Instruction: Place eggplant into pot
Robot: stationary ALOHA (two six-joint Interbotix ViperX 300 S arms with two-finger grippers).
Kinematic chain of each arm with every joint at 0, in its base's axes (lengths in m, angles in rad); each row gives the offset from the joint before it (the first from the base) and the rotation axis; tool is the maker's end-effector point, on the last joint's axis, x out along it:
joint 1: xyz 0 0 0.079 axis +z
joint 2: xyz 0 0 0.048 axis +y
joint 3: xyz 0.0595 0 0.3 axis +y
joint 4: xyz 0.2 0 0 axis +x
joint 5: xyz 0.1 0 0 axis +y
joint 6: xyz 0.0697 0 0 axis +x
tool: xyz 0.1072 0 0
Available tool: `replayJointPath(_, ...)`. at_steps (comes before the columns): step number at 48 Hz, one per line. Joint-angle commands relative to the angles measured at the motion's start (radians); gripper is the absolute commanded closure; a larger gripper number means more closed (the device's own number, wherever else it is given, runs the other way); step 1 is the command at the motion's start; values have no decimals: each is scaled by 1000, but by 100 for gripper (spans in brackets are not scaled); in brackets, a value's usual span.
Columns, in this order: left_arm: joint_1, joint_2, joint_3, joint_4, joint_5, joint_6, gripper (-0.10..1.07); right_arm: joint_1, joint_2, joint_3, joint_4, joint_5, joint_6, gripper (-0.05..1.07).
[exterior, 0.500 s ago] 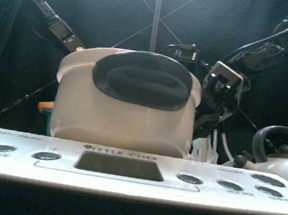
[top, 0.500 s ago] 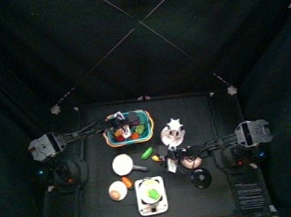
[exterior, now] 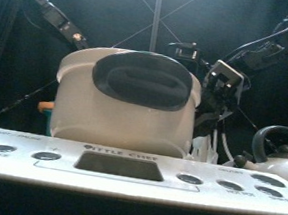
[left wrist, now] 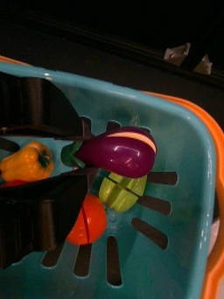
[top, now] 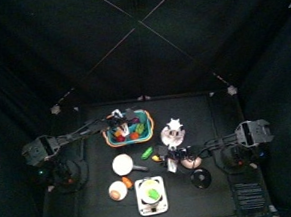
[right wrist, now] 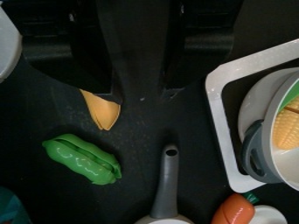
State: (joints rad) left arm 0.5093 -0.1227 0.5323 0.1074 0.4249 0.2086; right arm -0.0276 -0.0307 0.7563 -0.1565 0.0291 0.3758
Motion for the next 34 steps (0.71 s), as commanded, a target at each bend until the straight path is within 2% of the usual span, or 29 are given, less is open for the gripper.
replayJointPath(1, -54, -74, 17, 5, -6, 3, 37, -5, -52, -5, -9, -8, 5, 25)
replayJointPath(7, -133, -176, 63, 0, -20, 0, 37, -15, -75, 5, -15, -8, 5, 25)
replayJointPath(15, -302, -313, 138, -52, -95, 2, 37, -28, -87, 9, -17, -8, 3, 25)
replayJointPath(20, -388, -359, 186, -71, -137, -2, 37, -31, -87, 11, -25, -8, 8, 25)
replayJointPath(34, -612, -327, 276, -276, -268, 5, 37, -31, -86, 2, -57, -9, 8, 25)
